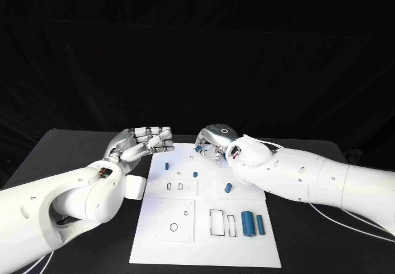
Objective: Assemble the parts on the task board
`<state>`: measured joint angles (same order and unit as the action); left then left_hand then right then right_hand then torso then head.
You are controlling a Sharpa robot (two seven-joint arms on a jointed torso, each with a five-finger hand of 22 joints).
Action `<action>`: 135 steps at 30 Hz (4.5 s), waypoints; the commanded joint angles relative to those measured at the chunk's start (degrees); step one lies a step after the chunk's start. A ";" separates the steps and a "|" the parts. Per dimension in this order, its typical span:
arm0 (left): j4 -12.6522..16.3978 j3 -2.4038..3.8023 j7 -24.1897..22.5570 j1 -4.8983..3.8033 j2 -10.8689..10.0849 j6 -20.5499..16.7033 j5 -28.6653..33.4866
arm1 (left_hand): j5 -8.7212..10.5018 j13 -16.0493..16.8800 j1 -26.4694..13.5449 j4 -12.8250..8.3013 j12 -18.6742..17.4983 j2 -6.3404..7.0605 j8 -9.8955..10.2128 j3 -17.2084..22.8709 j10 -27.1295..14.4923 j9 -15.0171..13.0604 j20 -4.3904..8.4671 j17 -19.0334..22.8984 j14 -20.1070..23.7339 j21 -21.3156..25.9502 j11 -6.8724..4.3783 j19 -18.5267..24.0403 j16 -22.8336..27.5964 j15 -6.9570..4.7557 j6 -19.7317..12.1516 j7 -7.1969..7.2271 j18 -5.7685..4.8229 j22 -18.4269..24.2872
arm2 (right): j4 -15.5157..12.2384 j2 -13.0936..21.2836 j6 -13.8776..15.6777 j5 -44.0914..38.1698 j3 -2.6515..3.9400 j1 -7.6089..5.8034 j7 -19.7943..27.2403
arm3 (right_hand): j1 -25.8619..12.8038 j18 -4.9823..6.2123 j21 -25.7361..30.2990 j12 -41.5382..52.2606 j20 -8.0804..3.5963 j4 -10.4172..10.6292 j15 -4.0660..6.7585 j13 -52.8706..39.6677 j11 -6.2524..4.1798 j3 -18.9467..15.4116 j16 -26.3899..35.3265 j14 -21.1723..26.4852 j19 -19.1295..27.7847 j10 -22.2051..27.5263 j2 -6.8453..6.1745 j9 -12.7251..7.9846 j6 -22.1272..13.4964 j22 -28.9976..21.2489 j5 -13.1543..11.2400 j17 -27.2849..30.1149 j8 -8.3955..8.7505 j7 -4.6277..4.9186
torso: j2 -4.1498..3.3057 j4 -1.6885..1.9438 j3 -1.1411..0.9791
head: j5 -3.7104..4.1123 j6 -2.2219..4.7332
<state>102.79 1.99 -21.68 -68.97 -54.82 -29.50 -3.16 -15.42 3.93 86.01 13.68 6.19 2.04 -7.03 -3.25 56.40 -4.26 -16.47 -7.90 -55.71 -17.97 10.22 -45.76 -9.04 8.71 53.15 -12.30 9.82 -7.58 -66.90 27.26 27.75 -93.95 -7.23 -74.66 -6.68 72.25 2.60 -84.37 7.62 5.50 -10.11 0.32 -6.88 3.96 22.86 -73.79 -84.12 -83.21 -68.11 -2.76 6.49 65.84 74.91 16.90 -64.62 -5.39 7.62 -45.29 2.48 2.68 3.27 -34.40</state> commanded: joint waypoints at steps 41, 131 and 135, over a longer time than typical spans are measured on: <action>0.07 0.07 -0.04 -0.56 0.40 1.56 -0.14 | 0.26 -0.06 0.47 0.02 -0.34 -0.33 0.44 -0.38 -0.49 0.08 0.10 0.08 0.58 0.30 0.17 0.43 0.57 0.00 0.05 -0.25 0.48 0.08 | 5.25 -3.64 -0.97 1.74 0.03 0.47 -1.09 | -3.05 0.39 2.10 -3.22 1.33 2.90 -1.30 1.05 1.91 -0.83 1.05 -0.80 2.10 4.01 -3.96 -0.86 -6.36 2.30 -2.19 3.03 1.92 2.01 | -0.10 0.06 0.09 | -0.19 -0.03; -1.40 0.06 0.59 -0.89 -0.07 2.35 -0.01 | 0.26 -0.05 0.63 -0.09 -0.68 -0.52 0.65 -0.42 -0.44 0.05 0.14 -0.01 0.26 0.02 0.19 0.09 1.01 -0.03 0.25 -0.30 0.62 0.07 | -4.46 11.09 -12.47 12.33 1.01 -0.09 -4.38 | 5.71 -1.79 -3.56 70.17 0.51 18.78 0.00 -69.94 -0.30 -23.38 -14.75 -5.10 -4.56 -11.78 -2.12 1.96 -9.62 12.32 3.40 -22.04 -2.57 0.78 | 0.45 -1.45 -0.37 | -0.02 0.03; -1.42 0.06 0.60 -0.89 -0.10 2.33 -0.01 | 0.26 -0.05 0.63 -0.09 -0.68 -0.52 0.65 -0.42 -0.44 0.05 0.14 -0.01 0.26 0.02 0.19 0.09 1.01 -0.03 0.25 -0.30 0.62 0.07 | -4.53 11.11 -11.68 12.18 1.00 -0.04 -4.15 | 7.42 -1.89 -3.84 70.83 0.27 18.04 0.33 -70.65 -0.69 -21.99 -14.83 -5.14 -4.85 -12.26 -0.83 2.22 -8.18 12.71 1.03 -22.21 -3.22 0.37 | 0.45 -1.48 -0.38 | 0.00 0.00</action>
<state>101.22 1.99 -20.84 -69.78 -54.97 -28.15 -3.15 -15.42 3.92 86.24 13.52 5.66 1.81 -6.59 -3.41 56.20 -4.27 -16.26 -7.87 -55.31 -17.97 10.42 -45.56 -8.37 8.70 53.15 -12.30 9.81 -7.50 -71.38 38.39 16.75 -81.34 -6.13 -74.87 -11.58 79.35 1.69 -87.99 78.21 5.62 7.96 0.41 -74.94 3.17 0.52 -88.32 -84.02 -83.91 -80.07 -3.91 8.56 57.31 74.93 18.35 -74.92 -8.40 8.05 -44.83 1.01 2.32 3.29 -34.40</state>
